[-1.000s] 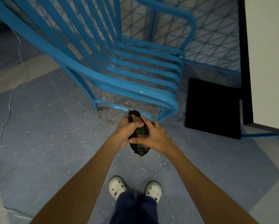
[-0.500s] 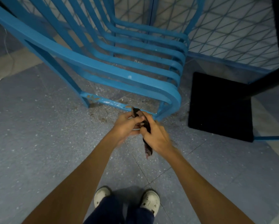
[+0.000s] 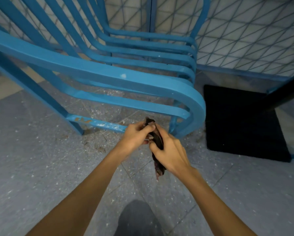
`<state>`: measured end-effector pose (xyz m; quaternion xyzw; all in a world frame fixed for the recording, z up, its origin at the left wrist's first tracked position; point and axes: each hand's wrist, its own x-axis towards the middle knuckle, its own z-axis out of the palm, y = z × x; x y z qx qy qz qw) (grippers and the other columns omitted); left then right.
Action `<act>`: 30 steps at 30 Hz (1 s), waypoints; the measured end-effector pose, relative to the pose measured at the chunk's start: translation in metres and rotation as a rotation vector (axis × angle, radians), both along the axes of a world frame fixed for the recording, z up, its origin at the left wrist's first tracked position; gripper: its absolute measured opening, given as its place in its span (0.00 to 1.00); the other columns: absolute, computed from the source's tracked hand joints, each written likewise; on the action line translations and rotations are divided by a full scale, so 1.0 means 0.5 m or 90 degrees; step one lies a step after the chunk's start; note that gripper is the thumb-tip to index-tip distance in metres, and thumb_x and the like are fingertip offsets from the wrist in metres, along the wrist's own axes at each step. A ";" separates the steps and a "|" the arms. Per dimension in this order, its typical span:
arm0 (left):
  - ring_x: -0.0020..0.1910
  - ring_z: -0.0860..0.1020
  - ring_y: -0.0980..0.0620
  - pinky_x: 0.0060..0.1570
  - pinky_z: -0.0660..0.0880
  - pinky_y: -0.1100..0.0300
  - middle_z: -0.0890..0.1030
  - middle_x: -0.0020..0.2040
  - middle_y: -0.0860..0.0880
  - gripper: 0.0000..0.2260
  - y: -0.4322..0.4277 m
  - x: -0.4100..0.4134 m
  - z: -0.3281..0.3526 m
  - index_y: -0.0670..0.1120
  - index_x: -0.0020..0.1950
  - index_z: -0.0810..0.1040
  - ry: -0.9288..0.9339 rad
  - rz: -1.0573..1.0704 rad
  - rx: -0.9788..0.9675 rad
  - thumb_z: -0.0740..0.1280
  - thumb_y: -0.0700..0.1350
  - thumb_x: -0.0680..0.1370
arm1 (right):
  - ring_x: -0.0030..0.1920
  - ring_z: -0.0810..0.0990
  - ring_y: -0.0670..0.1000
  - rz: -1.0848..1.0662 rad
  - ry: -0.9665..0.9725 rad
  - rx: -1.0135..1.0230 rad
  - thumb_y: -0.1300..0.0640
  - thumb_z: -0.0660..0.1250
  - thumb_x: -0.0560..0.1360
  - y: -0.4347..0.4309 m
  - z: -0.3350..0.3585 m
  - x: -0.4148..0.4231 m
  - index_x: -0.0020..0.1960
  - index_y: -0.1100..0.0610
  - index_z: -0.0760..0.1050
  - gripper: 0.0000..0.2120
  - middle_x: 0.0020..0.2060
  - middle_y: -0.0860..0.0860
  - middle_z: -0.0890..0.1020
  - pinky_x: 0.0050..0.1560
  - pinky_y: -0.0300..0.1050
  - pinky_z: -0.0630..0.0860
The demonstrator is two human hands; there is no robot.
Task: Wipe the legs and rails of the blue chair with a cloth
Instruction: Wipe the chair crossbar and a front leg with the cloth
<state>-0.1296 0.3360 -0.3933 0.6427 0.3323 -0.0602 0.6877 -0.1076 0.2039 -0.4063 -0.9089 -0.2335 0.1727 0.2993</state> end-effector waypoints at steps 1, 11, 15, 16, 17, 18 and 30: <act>0.39 0.80 0.53 0.41 0.79 0.62 0.81 0.44 0.44 0.09 0.004 0.006 -0.008 0.39 0.56 0.78 -0.015 -0.008 0.010 0.65 0.41 0.79 | 0.55 0.78 0.59 -0.001 -0.018 0.003 0.47 0.61 0.74 0.003 -0.009 0.002 0.73 0.39 0.55 0.30 0.59 0.53 0.78 0.49 0.55 0.78; 0.39 0.82 0.55 0.41 0.81 0.63 0.82 0.41 0.48 0.07 0.005 0.004 -0.054 0.45 0.48 0.79 -0.162 0.007 0.007 0.62 0.42 0.81 | 0.51 0.79 0.59 -0.008 -0.103 0.066 0.47 0.61 0.72 -0.003 -0.067 0.021 0.76 0.43 0.55 0.34 0.55 0.57 0.78 0.48 0.54 0.78; 0.49 0.80 0.56 0.48 0.76 0.70 0.82 0.50 0.51 0.10 0.035 -0.024 -0.084 0.45 0.60 0.79 -0.192 -0.126 0.288 0.61 0.43 0.81 | 0.47 0.79 0.61 -0.005 -0.187 0.039 0.48 0.62 0.76 -0.012 -0.086 -0.001 0.76 0.39 0.51 0.32 0.54 0.56 0.77 0.43 0.52 0.77; 0.51 0.79 0.57 0.49 0.73 0.71 0.82 0.52 0.53 0.11 0.047 -0.030 -0.093 0.45 0.61 0.79 -0.198 -0.160 0.396 0.63 0.42 0.80 | 0.47 0.79 0.61 -0.005 -0.201 0.036 0.48 0.62 0.77 -0.011 -0.091 -0.004 0.75 0.40 0.52 0.31 0.54 0.57 0.77 0.43 0.52 0.76; 0.52 0.78 0.58 0.51 0.70 0.72 0.81 0.53 0.53 0.12 0.057 -0.035 -0.103 0.45 0.61 0.79 -0.200 -0.183 0.474 0.64 0.42 0.79 | 0.47 0.79 0.61 -0.007 -0.208 0.037 0.48 0.62 0.77 -0.009 -0.095 -0.005 0.75 0.42 0.55 0.29 0.54 0.58 0.77 0.43 0.52 0.76; 0.53 0.77 0.58 0.53 0.68 0.72 0.81 0.55 0.51 0.13 0.066 -0.039 -0.114 0.45 0.62 0.78 -0.206 -0.199 0.530 0.65 0.42 0.79 | 0.47 0.79 0.61 -0.008 -0.216 0.044 0.48 0.62 0.77 -0.006 -0.097 -0.003 0.75 0.43 0.57 0.28 0.53 0.58 0.77 0.44 0.52 0.77; 0.70 0.67 0.49 0.72 0.54 0.43 0.68 0.71 0.50 0.33 0.127 -0.025 -0.206 0.49 0.73 0.65 -0.140 -0.338 0.851 0.71 0.56 0.71 | 0.49 0.80 0.63 0.016 -0.352 -0.059 0.55 0.58 0.78 0.001 -0.098 -0.004 0.75 0.48 0.54 0.28 0.61 0.56 0.75 0.41 0.54 0.75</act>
